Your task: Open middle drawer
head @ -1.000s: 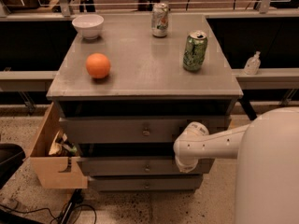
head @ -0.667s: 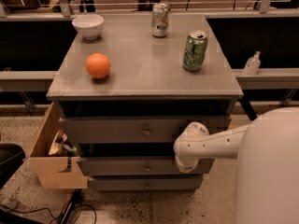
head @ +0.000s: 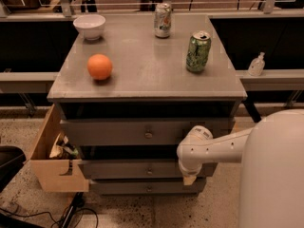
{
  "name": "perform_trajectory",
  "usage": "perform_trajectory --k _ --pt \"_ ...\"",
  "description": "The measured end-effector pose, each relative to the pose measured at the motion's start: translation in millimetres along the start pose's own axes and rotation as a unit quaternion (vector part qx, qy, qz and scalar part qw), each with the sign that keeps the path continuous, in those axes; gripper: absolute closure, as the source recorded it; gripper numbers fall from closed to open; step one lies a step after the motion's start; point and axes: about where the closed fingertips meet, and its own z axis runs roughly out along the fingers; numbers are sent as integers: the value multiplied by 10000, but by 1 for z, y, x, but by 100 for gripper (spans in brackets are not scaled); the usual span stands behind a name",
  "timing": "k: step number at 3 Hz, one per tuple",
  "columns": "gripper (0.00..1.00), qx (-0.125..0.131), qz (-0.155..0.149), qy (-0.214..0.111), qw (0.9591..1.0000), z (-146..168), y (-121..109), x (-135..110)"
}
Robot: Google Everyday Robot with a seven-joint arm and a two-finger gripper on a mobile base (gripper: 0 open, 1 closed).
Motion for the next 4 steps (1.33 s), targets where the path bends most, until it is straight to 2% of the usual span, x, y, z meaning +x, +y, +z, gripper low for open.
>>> perform_trajectory --k 1,3,4 --pt "0 67 -98 94 9999 -9 -9 -6" --pt "0 134 -82 137 9998 -14 -5 -5" --pt "20 349 4 252 9991 -28 2 -3"
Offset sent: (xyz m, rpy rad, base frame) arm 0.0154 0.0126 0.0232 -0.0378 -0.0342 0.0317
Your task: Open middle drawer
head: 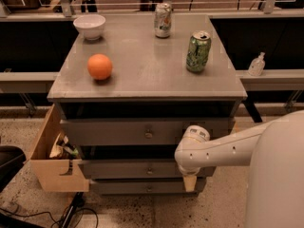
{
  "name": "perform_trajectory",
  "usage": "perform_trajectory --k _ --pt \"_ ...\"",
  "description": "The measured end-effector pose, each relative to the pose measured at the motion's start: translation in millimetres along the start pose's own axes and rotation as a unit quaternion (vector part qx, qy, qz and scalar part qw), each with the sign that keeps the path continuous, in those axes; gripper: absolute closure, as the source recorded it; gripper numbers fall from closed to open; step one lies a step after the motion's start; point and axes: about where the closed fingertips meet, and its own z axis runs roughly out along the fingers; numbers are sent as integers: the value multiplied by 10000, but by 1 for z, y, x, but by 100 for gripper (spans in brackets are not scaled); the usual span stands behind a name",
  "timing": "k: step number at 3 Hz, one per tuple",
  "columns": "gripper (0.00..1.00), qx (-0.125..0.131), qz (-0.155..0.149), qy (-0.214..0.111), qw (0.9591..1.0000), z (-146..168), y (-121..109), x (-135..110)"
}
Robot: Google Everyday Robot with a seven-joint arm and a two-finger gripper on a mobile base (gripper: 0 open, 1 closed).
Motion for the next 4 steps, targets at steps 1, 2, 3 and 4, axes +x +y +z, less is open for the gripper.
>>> perform_trajectory --k 1,2,3,4 --pt "43 307 52 175 9994 -21 6 3" --pt "64 607 57 345 9975 -41 8 5" --pt "88 975 -47 451 9942 -53 -2 9" --pt "100 1363 -138 434 9896 -52 -20 22"
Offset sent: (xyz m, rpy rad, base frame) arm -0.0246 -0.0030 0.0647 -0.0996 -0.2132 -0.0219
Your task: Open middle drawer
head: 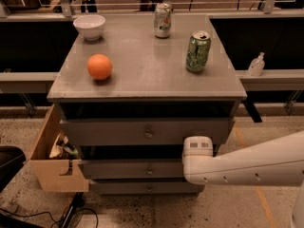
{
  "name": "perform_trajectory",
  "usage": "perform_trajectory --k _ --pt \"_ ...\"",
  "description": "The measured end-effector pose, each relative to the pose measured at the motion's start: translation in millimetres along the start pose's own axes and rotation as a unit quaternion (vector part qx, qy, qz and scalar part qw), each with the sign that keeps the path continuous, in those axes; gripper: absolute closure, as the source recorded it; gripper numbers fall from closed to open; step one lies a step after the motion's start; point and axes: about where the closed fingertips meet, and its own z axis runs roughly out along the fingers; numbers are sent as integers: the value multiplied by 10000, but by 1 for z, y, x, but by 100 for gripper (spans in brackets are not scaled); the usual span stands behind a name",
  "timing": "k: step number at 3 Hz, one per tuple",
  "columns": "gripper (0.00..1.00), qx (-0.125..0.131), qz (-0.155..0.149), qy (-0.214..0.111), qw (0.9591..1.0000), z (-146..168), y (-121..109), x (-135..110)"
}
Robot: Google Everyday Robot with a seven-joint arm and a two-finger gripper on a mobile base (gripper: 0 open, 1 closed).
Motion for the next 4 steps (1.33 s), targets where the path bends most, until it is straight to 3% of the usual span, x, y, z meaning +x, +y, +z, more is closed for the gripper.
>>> perform_trajectory --k 2,3,4 --pt "100 754 -122 -235 9968 22 -32 24" --pt "100 892 -104 -456 9949 35 -38 28" --pt "100 892 -104 -456 9949 34 -37 28"
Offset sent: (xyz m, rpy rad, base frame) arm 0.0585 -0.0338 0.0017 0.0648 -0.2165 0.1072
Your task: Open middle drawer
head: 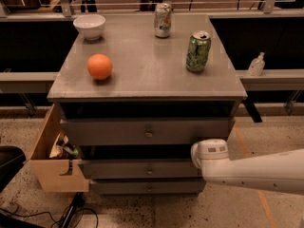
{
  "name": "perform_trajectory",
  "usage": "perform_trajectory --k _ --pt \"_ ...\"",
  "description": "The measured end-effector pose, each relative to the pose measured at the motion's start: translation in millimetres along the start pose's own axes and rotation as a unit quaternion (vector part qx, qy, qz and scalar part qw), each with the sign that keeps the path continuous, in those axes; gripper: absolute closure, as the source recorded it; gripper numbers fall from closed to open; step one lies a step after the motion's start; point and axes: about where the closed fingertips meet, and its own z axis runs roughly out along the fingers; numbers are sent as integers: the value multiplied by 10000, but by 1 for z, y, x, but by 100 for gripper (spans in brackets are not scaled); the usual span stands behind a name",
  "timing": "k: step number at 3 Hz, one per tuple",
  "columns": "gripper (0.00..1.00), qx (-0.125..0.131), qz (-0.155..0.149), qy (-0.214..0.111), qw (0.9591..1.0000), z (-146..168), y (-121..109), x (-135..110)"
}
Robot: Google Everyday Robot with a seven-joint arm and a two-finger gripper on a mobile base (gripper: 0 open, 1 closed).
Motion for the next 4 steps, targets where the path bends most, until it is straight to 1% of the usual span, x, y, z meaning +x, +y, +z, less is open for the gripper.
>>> perform_trajectory --k 4 --pt "100 0 0 -1 10000 0 0 0"
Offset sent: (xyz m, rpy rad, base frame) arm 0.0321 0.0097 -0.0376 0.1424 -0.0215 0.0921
